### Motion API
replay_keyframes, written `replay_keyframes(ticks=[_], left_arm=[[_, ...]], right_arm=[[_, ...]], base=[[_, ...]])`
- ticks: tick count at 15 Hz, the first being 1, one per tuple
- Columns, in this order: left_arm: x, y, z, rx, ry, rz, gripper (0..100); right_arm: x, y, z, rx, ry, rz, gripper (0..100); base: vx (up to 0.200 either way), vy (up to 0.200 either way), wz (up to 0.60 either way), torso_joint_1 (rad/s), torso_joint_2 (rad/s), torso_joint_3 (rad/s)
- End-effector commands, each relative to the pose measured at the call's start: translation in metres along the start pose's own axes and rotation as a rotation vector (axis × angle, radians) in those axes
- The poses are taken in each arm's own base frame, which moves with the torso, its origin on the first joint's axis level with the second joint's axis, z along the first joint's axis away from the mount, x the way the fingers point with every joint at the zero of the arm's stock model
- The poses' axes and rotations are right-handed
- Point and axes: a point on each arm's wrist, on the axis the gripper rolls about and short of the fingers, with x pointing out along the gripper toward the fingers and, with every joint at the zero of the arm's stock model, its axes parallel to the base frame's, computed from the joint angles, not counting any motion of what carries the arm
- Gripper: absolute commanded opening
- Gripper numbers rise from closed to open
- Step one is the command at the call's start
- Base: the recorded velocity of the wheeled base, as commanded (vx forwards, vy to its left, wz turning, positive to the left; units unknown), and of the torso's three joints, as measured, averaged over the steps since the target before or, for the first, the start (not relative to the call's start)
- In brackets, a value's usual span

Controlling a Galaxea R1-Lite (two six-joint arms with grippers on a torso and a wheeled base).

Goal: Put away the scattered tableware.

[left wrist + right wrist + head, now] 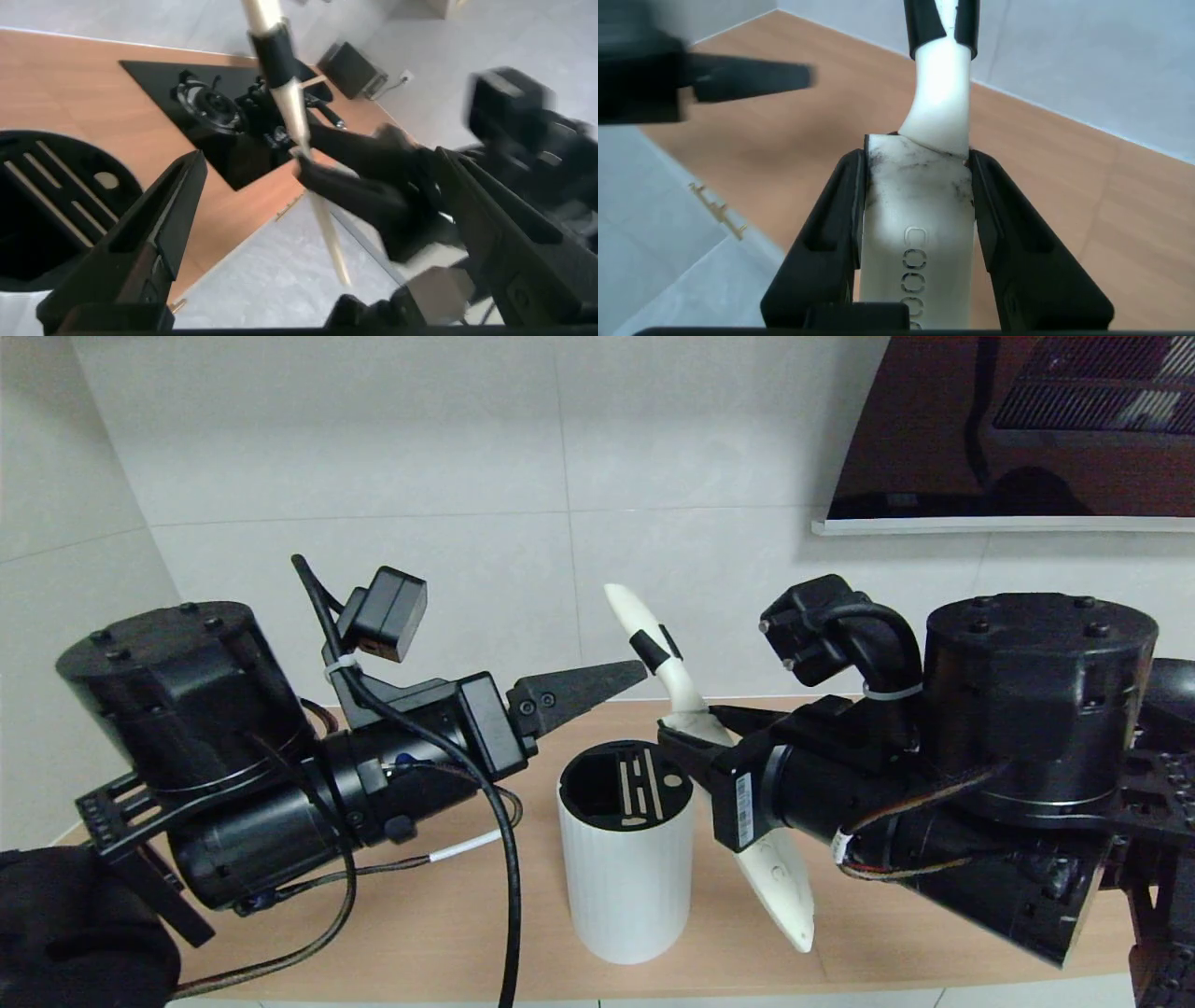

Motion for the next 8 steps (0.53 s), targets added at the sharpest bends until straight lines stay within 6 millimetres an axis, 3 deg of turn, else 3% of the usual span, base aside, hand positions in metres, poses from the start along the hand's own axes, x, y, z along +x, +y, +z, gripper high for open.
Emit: replay_keyframes(ticks=[1, 8], left_arm=[[0.006, 0.007, -0.005, -0.007, 0.011, 0.015, 100], [0.008, 0.007, -0.003, -0.002, -0.006, 0.020, 100]], right_arm=[[0.004, 0.008, -0.008, -0.002, 0.026, 0.022, 0], [-0.004, 0.024, -0.011, 0.027, 0.031, 0.077, 0]], base=[[0.000, 0.000, 0.00, 0.000, 0.00, 0.000], [0.000, 0.000, 0.00, 0.000, 0.00, 0.000]])
